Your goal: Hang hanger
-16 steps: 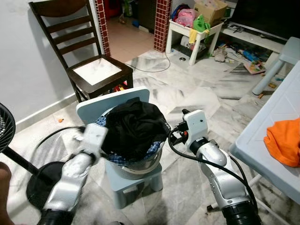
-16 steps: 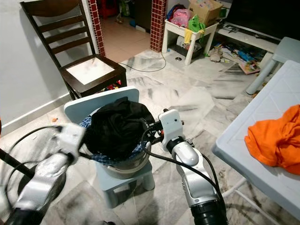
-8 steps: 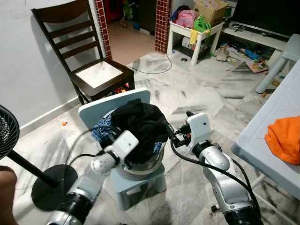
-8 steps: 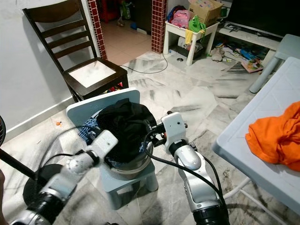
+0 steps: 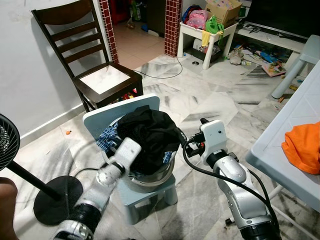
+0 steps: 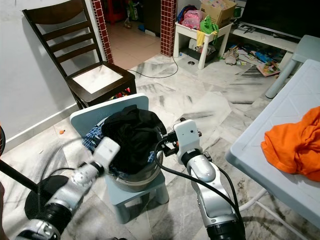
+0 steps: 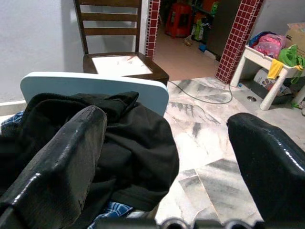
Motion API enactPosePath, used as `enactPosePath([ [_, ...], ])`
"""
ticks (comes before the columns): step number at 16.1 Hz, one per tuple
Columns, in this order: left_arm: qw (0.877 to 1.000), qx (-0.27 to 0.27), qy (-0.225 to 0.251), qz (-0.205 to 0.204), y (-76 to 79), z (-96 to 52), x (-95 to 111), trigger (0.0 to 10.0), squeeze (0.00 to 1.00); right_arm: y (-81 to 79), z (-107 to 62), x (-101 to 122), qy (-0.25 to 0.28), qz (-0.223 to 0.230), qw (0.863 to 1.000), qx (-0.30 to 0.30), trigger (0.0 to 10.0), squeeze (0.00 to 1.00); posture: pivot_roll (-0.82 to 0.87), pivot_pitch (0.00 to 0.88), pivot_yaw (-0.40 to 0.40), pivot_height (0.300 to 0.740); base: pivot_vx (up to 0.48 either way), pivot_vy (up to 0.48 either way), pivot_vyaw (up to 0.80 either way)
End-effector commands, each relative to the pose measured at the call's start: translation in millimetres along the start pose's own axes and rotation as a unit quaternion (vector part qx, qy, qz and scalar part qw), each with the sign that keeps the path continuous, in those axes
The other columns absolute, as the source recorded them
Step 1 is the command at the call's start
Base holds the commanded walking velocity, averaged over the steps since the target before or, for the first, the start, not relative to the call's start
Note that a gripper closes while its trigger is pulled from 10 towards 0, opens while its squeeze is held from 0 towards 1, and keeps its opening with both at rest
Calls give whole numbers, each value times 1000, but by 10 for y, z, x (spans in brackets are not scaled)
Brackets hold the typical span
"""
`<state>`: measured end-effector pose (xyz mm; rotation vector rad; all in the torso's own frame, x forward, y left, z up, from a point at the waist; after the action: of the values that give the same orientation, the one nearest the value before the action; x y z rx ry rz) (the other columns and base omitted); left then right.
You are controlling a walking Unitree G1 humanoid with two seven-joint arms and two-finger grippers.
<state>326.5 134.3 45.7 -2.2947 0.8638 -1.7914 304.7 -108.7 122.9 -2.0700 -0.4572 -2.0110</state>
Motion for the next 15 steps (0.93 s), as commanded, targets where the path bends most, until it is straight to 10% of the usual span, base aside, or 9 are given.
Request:
enactPosePath([
  [1,998,49,31,-3,-146,-1,121,10000,1000,-17,4,20,1,1,1000,0,10000,0,-58,72,32,740,0,0,0],
  [8,992,97,78,-34,-52,-86,344,10000,1000,-51,50,27,5,6,1000,4,10000,0,-36,68,29,740,0,0,0],
  [12,967,138,85,-196,42,-261,463,10000,1000,-54,68,23,6,7,1000,5,10000,0,-20,62,29,740,0,0,0],
  [15,959,151,109,-214,34,-396,492,10000,1000,-71,98,21,7,8,1000,11,10000,0,-10,56,21,740,0,0,0],
])
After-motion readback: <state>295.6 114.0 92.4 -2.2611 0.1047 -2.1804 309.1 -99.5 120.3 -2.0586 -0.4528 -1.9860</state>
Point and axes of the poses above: a point about 5 cm out from each wrist's last joint towards the gripper, its own z axis pointing out of the wrist towards the gripper, its own x axis along the axis of the wrist's last joint, y = z × x, the point moved 1 cm from there along z, pointing out of the wrist towards the gripper, and after that the axes turned 4 degrees about z, right-handed, at the moved point
